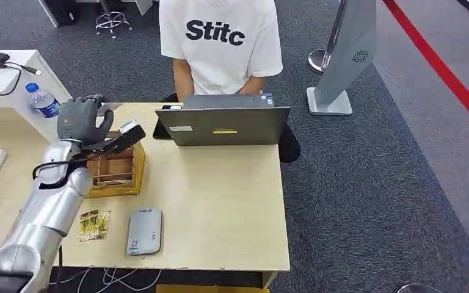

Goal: Pass the card to the sensor for recognition and then transmit it.

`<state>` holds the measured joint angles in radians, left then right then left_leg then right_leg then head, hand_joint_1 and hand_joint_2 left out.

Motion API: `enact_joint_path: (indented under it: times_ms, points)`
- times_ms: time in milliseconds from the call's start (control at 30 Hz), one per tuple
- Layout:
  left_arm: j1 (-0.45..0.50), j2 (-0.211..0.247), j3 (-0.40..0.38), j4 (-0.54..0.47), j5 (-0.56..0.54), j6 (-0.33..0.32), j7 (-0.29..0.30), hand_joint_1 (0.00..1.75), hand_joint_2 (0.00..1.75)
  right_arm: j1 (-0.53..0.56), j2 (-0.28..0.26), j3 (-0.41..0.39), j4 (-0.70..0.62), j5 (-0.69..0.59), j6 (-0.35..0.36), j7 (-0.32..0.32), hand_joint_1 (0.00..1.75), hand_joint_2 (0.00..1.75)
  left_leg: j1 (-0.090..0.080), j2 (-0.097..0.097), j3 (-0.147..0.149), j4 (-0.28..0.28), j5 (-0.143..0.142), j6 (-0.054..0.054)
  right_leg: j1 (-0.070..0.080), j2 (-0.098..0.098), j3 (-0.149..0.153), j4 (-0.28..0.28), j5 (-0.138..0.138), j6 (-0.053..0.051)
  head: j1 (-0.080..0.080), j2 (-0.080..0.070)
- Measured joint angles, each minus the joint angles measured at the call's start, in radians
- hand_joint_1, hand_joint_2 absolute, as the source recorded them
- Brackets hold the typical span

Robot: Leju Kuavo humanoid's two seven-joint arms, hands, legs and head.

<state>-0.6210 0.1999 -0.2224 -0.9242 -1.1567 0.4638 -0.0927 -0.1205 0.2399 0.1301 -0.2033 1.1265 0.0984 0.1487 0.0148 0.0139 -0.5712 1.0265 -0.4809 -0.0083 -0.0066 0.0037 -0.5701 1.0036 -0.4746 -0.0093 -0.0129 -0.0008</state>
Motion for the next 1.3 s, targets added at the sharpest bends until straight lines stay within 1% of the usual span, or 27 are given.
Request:
enact_joint_path:
  times_ms: [33,67,100,200,267,300,333,400,467,567,767,1167,1233,1300]
  points:
    - [0.058,0.002,0.000,-0.062,0.002,0.019,-0.003,1.75,1.75,0.001,0.000,-0.001,0.000,-0.005,-0.003,0.002,0.00,1.75,0.000,0.001,0.000,0.000,-0.001,0.001,0.000,0.000,0.000,0.000,0.000,0.000,0.000,0.000]
    - [0.135,0.003,0.000,-0.155,0.000,0.047,-0.005,1.75,1.75,0.002,0.000,-0.002,0.000,-0.023,-0.007,0.007,0.00,1.75,0.000,0.002,0.000,0.000,-0.002,0.001,0.000,0.001,0.000,0.000,-0.001,0.000,0.000,0.000]
    - [0.215,0.003,0.000,-0.251,-0.019,0.078,-0.009,1.75,1.75,0.004,0.000,-0.005,0.000,-0.048,-0.013,0.010,0.00,1.75,0.000,0.003,0.001,0.000,-0.003,0.001,0.000,0.003,-0.001,0.000,-0.002,0.000,0.000,0.000]
    - [0.432,-0.010,-0.018,-0.478,-0.082,0.152,-0.008,1.75,1.75,0.010,0.000,-0.024,0.000,-0.112,-0.026,0.016,0.00,1.75,-0.001,0.004,0.001,0.000,-0.006,0.003,0.000,0.004,-0.001,-0.001,-0.004,0.002,0.000,0.000]
    - [0.562,-0.025,-0.044,-0.590,-0.100,0.204,0.000,1.75,1.75,0.014,-0.001,-0.035,0.000,-0.136,-0.036,0.016,0.00,1.75,-0.001,0.004,0.001,0.000,-0.007,0.003,-0.001,0.004,-0.001,-0.001,-0.005,0.003,0.000,0.000]
    - [0.621,-0.037,-0.053,-0.636,-0.110,0.218,0.003,1.75,1.75,0.016,-0.001,-0.041,0.000,-0.144,-0.039,0.016,0.00,1.75,-0.001,0.004,0.000,0.000,-0.008,0.003,-0.001,0.003,-0.001,-0.002,-0.006,0.003,0.001,0.000]
    - [0.669,-0.049,-0.060,-0.679,-0.114,0.227,0.003,1.75,1.75,0.017,-0.001,-0.047,0.000,-0.145,-0.042,0.016,0.00,1.75,-0.001,0.004,0.001,0.000,-0.008,0.003,-0.001,0.003,0.000,-0.002,-0.006,0.004,0.001,0.000]
    - [0.732,-0.061,-0.063,-0.727,-0.097,0.230,0.008,1.75,1.75,0.018,-0.001,-0.053,0.000,-0.149,-0.047,0.019,0.00,1.75,-0.001,0.003,0.001,0.000,-0.008,0.004,-0.001,0.002,0.000,-0.002,-0.006,0.004,0.001,0.000]
    - [0.765,-0.067,-0.063,-0.759,-0.058,0.230,0.003,1.75,1.75,0.018,0.000,-0.058,0.000,-0.158,-0.047,0.026,0.00,1.75,-0.001,0.003,0.001,0.000,-0.008,0.004,-0.001,0.001,0.000,-0.002,-0.006,0.004,0.001,0.000]
    - [0.771,-0.071,-0.063,-0.792,-0.021,0.220,-0.002,1.75,1.75,0.016,0.005,-0.063,0.000,-0.174,-0.046,0.048,0.00,1.75,0.000,0.000,0.001,0.000,-0.007,0.003,0.000,-0.001,0.002,-0.001,-0.006,0.004,0.001,0.000]
    - [0.778,-0.081,-0.063,-0.824,-0.011,0.209,-0.004,1.75,1.75,0.014,0.007,-0.069,0.000,-0.174,-0.045,0.058,0.00,1.75,0.000,0.000,0.001,0.000,-0.005,0.004,0.000,-0.001,0.002,-0.001,-0.005,0.003,0.001,0.000]
    - [0.782,-0.088,-0.063,-0.834,-0.013,0.208,-0.010,1.75,1.75,0.014,0.008,-0.072,0.000,-0.174,-0.044,0.058,0.00,1.75,0.000,0.000,0.001,0.000,-0.005,0.004,0.000,-0.001,0.002,-0.001,-0.005,0.003,0.001,0.000]
    - [0.782,-0.090,-0.063,-0.834,-0.015,0.199,-0.010,1.75,1.75,0.015,0.008,-0.072,0.000,-0.174,-0.044,0.058,0.00,1.75,0.000,0.000,0.001,0.000,-0.005,0.004,0.000,-0.001,0.002,-0.001,-0.005,0.003,0.001,0.000]
    - [0.782,-0.091,-0.063,-0.834,-0.015,0.183,0.005,1.75,1.75,0.015,0.008,-0.073,0.000,-0.174,-0.045,0.058,0.00,1.75,0.000,0.000,0.001,0.000,-0.005,0.004,0.000,-0.001,0.002,-0.001,-0.005,0.003,0.001,0.000]
